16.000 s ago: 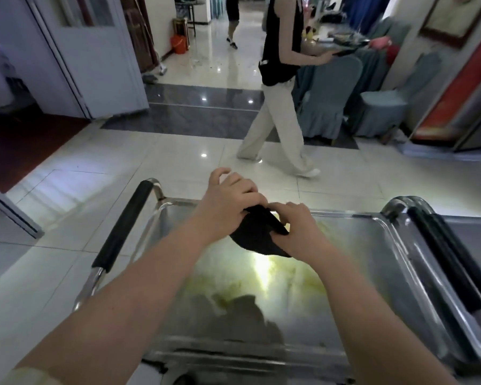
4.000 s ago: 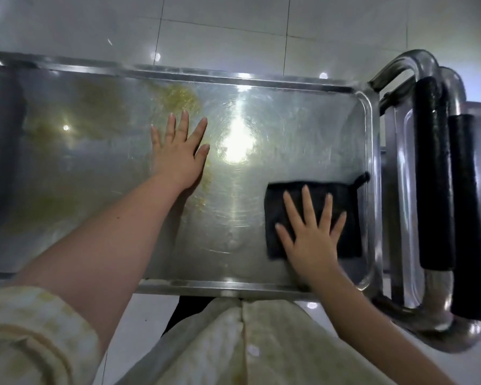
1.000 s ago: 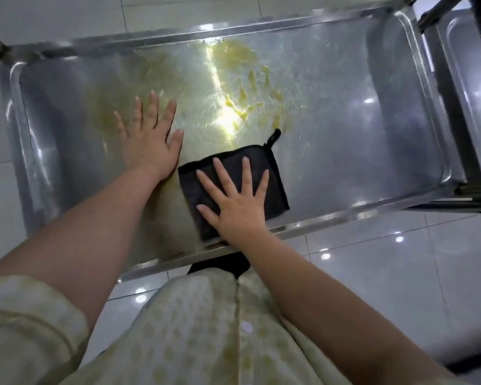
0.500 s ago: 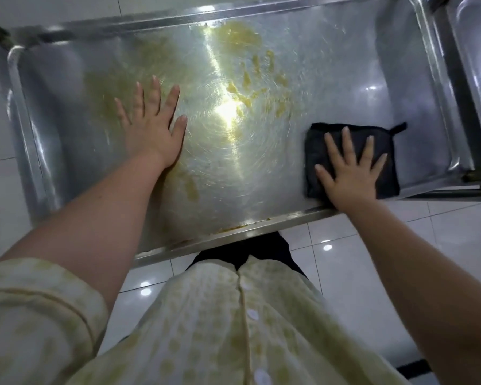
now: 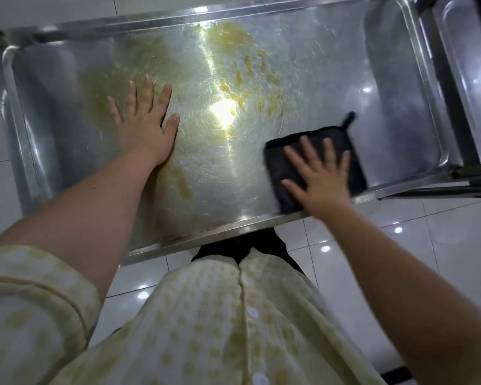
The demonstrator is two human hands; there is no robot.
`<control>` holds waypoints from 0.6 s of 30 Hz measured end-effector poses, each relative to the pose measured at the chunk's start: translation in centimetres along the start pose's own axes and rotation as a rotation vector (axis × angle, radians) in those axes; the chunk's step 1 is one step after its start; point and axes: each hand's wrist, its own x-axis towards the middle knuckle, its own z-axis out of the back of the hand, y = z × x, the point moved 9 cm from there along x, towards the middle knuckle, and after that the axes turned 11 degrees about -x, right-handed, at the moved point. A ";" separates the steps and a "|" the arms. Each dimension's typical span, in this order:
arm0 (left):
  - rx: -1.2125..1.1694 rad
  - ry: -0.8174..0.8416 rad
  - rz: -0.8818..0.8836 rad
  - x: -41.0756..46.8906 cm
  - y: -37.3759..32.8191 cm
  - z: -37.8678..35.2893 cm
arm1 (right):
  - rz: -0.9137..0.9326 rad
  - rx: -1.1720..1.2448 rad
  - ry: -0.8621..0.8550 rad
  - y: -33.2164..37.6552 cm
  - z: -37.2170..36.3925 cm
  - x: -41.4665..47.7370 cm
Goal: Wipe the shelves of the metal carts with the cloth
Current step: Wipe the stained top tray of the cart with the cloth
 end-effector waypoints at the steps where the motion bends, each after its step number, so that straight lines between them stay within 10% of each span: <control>1: -0.002 -0.003 -0.001 0.0 0.0 0.0 | -0.070 0.013 0.038 -3.7 -0.5 0.0; 8: 0.045 -0.002 0.006 0.2 0.1 -0.2 | -0.238 0.041 0.127 -3.2 -0.4 1.2; 14: -0.001 0.012 -0.009 0.1 0.3 0.2 | 0.207 0.037 0.020 18.6 3.5 3.1; 18: -0.027 0.007 -0.008 0.1 0.0 0.5 | 0.216 0.020 -0.037 15.3 4.0 6.2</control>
